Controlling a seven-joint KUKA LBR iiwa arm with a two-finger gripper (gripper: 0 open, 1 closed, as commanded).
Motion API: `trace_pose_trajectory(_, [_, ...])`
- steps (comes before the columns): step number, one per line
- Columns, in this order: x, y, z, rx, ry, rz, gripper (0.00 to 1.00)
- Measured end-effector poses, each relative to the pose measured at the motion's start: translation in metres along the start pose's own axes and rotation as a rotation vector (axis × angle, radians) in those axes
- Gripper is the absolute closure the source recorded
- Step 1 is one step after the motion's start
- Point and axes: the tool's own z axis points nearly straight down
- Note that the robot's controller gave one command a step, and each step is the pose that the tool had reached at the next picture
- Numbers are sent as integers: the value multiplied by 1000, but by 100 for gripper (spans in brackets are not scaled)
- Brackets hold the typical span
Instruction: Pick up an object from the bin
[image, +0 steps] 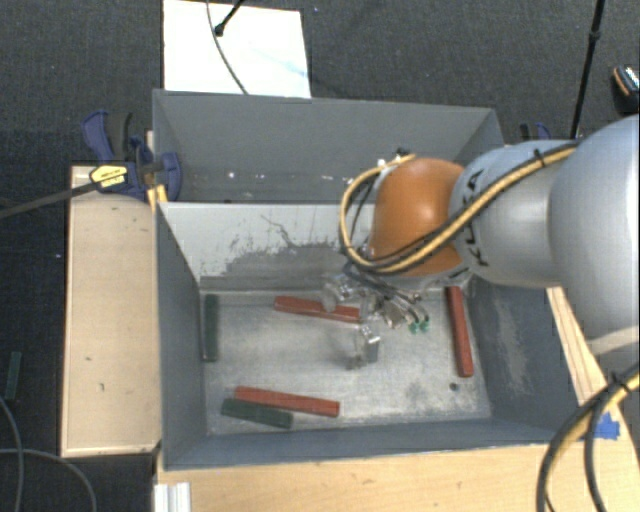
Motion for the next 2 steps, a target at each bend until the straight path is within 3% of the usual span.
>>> trace_pose_trajectory(1, [10,-49,0,4,-5,42,0])
trace_pose_trajectory(2, [-16,20,-2,-2,-8,125,0])
